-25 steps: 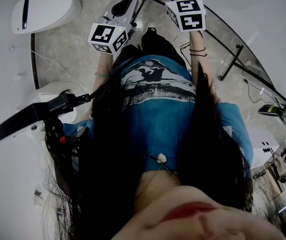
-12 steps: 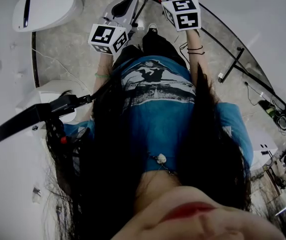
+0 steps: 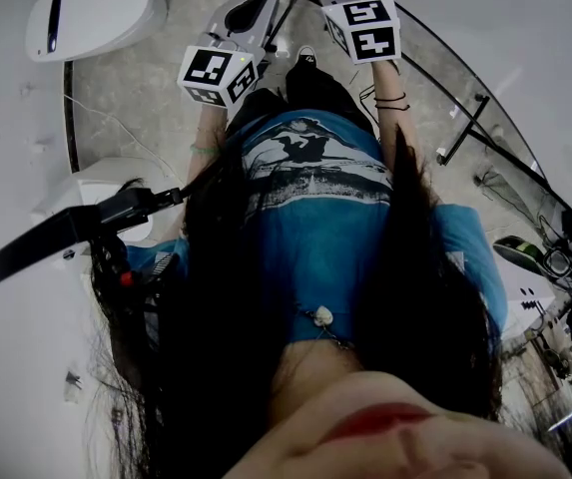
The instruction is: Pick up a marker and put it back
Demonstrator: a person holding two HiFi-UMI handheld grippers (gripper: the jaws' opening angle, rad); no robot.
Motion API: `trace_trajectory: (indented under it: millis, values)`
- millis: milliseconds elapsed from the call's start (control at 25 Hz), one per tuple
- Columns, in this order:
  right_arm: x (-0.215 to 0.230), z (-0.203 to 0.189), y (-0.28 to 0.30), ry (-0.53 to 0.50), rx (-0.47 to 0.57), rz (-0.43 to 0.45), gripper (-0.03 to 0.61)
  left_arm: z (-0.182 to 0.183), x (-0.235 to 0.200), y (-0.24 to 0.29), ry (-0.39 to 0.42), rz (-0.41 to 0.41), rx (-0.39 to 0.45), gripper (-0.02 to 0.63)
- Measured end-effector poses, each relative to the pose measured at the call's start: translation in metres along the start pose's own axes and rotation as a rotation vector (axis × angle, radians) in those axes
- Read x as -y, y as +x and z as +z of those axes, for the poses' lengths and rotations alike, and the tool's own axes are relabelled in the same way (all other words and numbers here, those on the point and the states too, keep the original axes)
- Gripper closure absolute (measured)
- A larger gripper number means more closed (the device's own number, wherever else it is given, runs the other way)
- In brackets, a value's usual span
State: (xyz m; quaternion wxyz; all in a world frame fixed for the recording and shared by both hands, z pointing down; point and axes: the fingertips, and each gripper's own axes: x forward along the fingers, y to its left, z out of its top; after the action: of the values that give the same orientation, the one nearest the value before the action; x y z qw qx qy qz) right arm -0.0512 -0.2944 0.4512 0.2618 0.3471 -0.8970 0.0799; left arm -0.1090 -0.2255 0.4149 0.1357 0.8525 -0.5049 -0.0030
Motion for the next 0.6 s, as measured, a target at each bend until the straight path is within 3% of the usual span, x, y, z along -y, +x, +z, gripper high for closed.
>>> trace_trajectory:
  millis: [280, 600]
  values:
    - [0.001, 0.0, -0.005, 0.044, 0.018, 0.009, 0.492, 0.0, 0.005, 0.004, 0.004, -0.017, -0.001, 0.614]
    - [0.001, 0.005, -0.024, 0.18, 0.111, 0.004, 0.492, -0.003, 0.015, 0.004, 0.013, -0.051, -0.006, 0.614]
